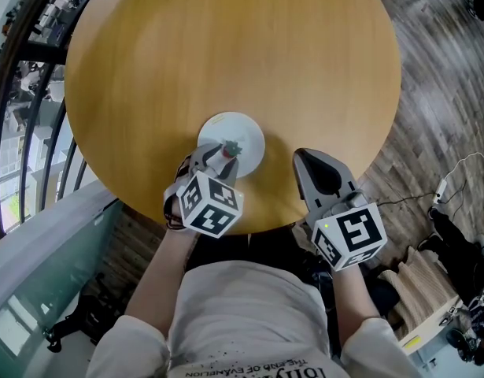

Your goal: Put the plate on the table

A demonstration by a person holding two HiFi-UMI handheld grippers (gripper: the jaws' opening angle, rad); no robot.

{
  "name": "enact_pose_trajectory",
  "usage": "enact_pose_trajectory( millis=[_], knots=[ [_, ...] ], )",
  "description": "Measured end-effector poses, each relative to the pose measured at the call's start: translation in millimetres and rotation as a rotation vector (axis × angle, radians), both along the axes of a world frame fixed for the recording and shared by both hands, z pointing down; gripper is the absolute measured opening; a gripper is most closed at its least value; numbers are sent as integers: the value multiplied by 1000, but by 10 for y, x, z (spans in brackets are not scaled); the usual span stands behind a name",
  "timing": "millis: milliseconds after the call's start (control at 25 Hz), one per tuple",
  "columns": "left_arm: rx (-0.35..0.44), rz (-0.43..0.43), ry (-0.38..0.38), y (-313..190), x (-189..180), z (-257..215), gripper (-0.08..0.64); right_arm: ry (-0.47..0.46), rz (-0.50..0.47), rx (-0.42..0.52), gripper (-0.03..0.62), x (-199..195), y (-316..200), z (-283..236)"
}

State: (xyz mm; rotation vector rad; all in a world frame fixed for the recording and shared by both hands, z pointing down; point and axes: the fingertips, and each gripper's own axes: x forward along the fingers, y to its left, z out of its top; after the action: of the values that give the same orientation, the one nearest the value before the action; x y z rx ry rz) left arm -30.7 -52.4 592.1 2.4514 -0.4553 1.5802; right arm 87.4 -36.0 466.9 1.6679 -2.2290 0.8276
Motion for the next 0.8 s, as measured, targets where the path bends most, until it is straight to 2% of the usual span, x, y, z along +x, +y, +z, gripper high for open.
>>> enact_pose_trajectory(
  millis=[400, 600, 800],
  knots=[
    [-13, -96, 83, 22, 20, -228, 173, 10, -18, 33, 26, 50, 59, -154],
    [-12, -164, 210, -15, -19, -568, 128, 30, -21, 61, 25, 21, 78, -311],
    [41, -208, 303, -5, 19, -1071, 72, 44, -23, 90, 25, 130, 156, -558]
  ],
)
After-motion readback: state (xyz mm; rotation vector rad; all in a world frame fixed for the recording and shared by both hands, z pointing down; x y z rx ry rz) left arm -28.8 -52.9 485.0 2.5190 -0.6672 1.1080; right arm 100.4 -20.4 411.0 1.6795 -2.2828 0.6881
